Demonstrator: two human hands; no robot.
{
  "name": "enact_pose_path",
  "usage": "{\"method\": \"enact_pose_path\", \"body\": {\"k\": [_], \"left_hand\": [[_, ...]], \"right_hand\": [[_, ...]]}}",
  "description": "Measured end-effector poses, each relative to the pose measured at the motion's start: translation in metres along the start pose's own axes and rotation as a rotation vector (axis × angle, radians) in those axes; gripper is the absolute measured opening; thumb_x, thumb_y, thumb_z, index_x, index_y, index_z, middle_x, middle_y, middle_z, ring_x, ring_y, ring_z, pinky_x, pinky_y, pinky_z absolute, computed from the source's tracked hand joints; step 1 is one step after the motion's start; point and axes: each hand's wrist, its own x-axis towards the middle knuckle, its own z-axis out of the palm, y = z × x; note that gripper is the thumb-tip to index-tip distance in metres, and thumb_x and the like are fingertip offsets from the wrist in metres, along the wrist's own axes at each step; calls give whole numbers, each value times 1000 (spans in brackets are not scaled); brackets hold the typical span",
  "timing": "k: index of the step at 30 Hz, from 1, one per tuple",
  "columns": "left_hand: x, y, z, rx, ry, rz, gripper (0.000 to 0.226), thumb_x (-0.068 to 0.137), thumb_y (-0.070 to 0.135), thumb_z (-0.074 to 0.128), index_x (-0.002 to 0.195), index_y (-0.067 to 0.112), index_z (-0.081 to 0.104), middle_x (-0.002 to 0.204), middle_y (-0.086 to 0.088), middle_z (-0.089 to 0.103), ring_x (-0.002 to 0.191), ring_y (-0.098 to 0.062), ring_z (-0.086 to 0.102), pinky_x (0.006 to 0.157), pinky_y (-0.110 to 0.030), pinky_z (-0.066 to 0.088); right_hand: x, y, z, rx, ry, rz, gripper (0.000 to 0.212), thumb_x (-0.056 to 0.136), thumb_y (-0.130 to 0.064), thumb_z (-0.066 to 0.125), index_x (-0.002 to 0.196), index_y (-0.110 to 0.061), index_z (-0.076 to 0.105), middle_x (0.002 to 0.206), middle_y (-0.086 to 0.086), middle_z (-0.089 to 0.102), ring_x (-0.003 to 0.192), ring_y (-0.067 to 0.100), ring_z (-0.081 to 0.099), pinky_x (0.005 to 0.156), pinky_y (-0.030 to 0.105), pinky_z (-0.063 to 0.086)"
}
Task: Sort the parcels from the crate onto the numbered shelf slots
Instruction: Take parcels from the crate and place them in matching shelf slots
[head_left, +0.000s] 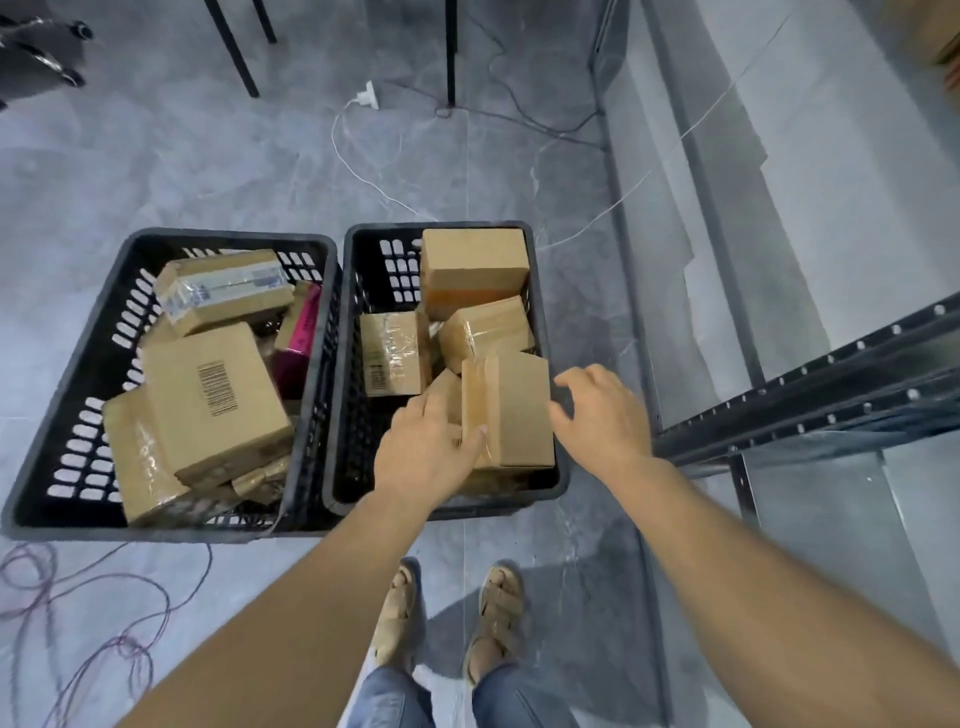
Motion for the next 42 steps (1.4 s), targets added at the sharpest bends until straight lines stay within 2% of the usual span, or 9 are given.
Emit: {"method": "enact_pose_path", "body": {"k": [8, 15, 22, 26, 29, 33, 37, 39, 42], "left_hand": [[48, 18, 63, -67, -103, 1, 94, 85, 59, 53, 152, 24, -3, 148, -11, 35, 130, -31, 40, 101, -45, 35], [81, 5, 94, -113, -185, -132, 94, 85, 54, 59, 151, 20, 2, 150, -14, 31, 135, -33, 34, 106, -47, 34], [99, -33, 88, -556, -303, -250, 89, 74, 58, 57, 148, 41, 12, 141, 0, 49, 124, -22, 50, 103, -46, 44], [96, -36, 68, -666, -331, -242, 67, 91, 26, 55, 148, 34, 21, 129, 5, 56, 118, -19, 53, 89, -33, 49], [88, -34, 46, -756, -276, -267, 54, 94, 23, 58, 141, 25, 33, 121, 5, 55, 110, -15, 53, 80, -24, 43], [76, -33, 2, -847, -199, -226, 55, 92, 30, 61, 140, 26, 36, 124, 6, 57, 101, -7, 56, 84, -25, 43], [69, -26, -49, -909, -190, -95, 56, 92, 26, 60, 142, 27, 35, 125, 10, 57, 114, -10, 55, 99, -33, 44], [66, -20, -72, -937, -177, -29, 61, 93, 24, 60, 145, 30, 30, 133, 10, 54, 117, -7, 54, 103, -33, 42], [64, -7, -102, -857, -79, 50, 78, 91, 32, 59, 150, 41, 10, 145, 13, 35, 129, -5, 39, 108, -30, 32]], "right_hand": [[10, 26, 56, 31, -130, 162, 40, 95, -34, 49, 131, -16, 48, 128, 5, 51, 119, 24, 46, 89, 36, 41], [24, 35, 88, 79, -195, 204, 46, 99, -34, 44, 138, -10, 43, 133, 10, 48, 125, 26, 41, 91, 38, 42], [36, 20, 103, 131, -281, 233, 41, 100, -41, 35, 120, -8, 50, 124, 12, 49, 117, 29, 43, 86, 39, 40], [38, 6, 102, 472, -351, 286, 47, 98, -46, 39, 139, -23, 40, 129, 6, 45, 117, 24, 47, 97, 39, 42], [43, -11, 85, 827, -289, 294, 46, 98, -45, 41, 142, -34, 36, 134, -2, 46, 119, 14, 47, 98, 33, 40], [54, -35, 46, 1050, -201, 310, 32, 101, -29, 41, 133, -29, 47, 130, -3, 52, 118, 13, 50, 100, 31, 40], [58, -49, 8, 1254, -223, 332, 56, 93, -46, 54, 143, -37, 30, 130, -15, 47, 121, 5, 45, 106, 30, 33], [59, -56, -11, 1339, -302, 351, 59, 85, -59, 58, 135, -30, 45, 130, -13, 55, 117, 7, 53, 104, 34, 40], [54, -73, -41, 1373, -254, 313, 46, 88, -45, 62, 126, -20, 54, 121, -1, 64, 105, 13, 62, 90, 38, 53]]}}
